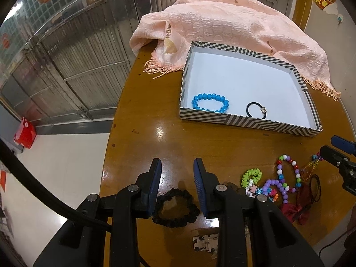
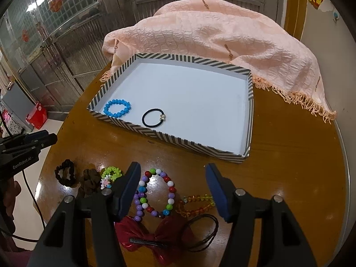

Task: Organize jewelry
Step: 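Move both open tools from the tray back over the remaining jewelry, then grasp the black scrunchie with the left tool while the right tool grasps the multicolour bead bracelet, then place the black scrunchie in the tray with the left tool while the right tool places the bead bracelet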

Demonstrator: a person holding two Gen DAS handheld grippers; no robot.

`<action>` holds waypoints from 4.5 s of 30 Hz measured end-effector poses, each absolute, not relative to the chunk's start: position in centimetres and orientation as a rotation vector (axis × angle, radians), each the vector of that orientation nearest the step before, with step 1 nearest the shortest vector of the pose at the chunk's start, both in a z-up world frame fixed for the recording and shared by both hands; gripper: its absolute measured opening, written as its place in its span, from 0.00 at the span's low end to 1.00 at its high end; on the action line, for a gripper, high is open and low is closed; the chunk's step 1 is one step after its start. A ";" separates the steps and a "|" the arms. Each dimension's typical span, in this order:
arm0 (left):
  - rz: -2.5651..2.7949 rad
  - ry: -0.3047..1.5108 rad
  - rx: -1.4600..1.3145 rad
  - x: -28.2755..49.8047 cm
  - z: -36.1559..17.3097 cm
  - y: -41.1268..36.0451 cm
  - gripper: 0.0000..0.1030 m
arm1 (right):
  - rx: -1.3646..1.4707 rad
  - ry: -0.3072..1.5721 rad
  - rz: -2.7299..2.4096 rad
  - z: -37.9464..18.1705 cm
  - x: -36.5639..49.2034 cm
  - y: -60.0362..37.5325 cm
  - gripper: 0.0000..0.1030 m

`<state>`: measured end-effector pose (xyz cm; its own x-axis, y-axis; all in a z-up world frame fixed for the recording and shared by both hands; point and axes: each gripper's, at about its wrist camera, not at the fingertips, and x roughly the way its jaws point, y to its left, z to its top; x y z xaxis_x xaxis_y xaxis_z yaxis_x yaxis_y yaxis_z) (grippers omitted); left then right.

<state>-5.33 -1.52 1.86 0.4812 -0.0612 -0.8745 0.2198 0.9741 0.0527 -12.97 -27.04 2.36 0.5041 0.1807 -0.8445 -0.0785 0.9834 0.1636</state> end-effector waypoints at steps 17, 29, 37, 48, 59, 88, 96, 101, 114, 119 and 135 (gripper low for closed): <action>-0.153 1.084 0.150 -5.3 1.4 -0.5 0.19 | 0.120 1.066 0.158 1.2 -12.7 -27.7 0.62; -0.172 1.181 -0.006 -3.9 0.1 4.3 0.19 | 0.117 1.097 0.156 0.1 -12.7 -27.9 0.62; -0.247 1.292 -0.014 -4.6 -2.5 5.0 0.23 | 0.117 1.122 0.194 -1.0 -12.6 -27.9 0.62; -0.235 1.334 0.071 -5.4 -4.9 4.3 0.25 | 0.057 1.173 0.248 -3.7 -11.6 -26.4 0.50; -0.204 1.292 0.137 -4.2 -5.6 2.9 0.23 | -0.111 1.166 0.255 -5.6 -10.2 -24.2 0.13; -0.290 1.093 0.077 0.6 3.3 0.7 0.00 | -0.002 0.965 0.277 4.5 -6.7 -26.3 0.09; -0.294 1.059 0.110 2.7 4.5 -1.7 0.00 | -0.010 0.962 0.262 4.2 -4.5 -27.0 0.09; -0.313 1.053 0.099 4.4 5.1 -2.6 0.00 | 0.008 0.954 0.267 4.2 -2.9 -27.4 0.09; -0.418 1.112 0.009 9.0 4.9 -4.6 0.00 | 0.091 0.942 0.295 4.4 1.4 -27.8 0.09; -0.430 1.141 -0.001 10.9 3.8 -6.1 0.00 | 0.137 0.968 0.338 3.5 3.1 -27.1 0.09; -0.293 1.259 0.063 15.3 -2.8 -8.0 0.00 | 0.210 1.134 0.339 -4.3 9.5 -25.5 0.09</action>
